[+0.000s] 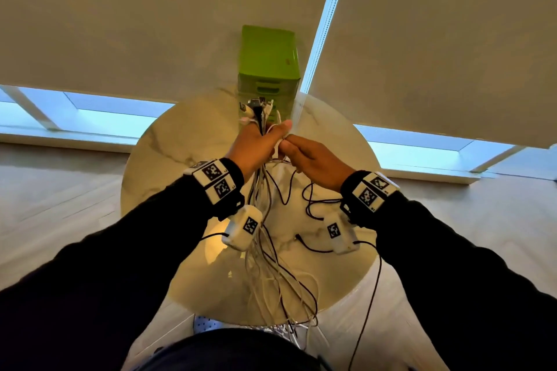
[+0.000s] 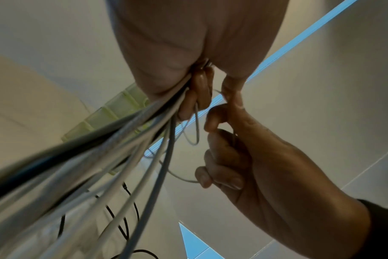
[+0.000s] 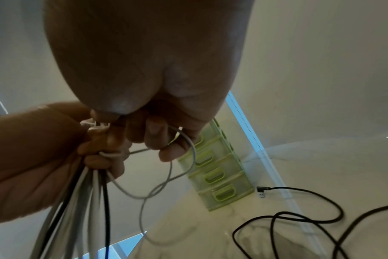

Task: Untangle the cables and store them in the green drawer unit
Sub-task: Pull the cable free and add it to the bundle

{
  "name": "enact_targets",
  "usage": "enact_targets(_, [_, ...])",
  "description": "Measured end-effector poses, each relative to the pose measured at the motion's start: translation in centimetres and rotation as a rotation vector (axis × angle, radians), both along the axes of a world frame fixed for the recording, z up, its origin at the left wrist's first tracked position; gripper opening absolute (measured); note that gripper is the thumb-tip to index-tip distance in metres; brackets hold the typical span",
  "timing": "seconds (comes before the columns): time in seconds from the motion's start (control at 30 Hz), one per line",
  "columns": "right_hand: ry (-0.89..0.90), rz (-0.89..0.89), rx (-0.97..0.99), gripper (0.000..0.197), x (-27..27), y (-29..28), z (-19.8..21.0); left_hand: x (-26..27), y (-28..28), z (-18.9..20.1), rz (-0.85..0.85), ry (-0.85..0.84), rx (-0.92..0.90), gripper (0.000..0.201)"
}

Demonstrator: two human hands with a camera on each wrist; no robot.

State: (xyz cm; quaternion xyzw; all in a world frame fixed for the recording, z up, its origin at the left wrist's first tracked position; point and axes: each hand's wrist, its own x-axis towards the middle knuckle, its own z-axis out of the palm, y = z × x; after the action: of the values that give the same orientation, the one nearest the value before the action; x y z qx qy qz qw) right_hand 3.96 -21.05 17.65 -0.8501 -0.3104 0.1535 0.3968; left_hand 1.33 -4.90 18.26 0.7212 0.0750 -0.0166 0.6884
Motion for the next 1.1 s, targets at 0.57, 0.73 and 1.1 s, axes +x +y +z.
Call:
enact_targets(0.57, [-0.151, -0.346, -0.264, 0.023, -2.5, -13.5, 0.5, 1.9, -10.2, 1.9, -0.057, 0.057, -0.194, 0.025])
enact_targets(0.73, [-0.072, -0.498, -0.367, 0.019, -4.4, -20.2, -0.8, 1.6, -15.5, 3.1, -0.194, 0.105, -0.338, 0.025])
enact_targets(1.1, [0.137, -0.917, -0.170, 0.066, -9.2, -28.9, -6.3, 0.3, -24.8, 2.3, -0.433, 0.176, -0.162, 0.016])
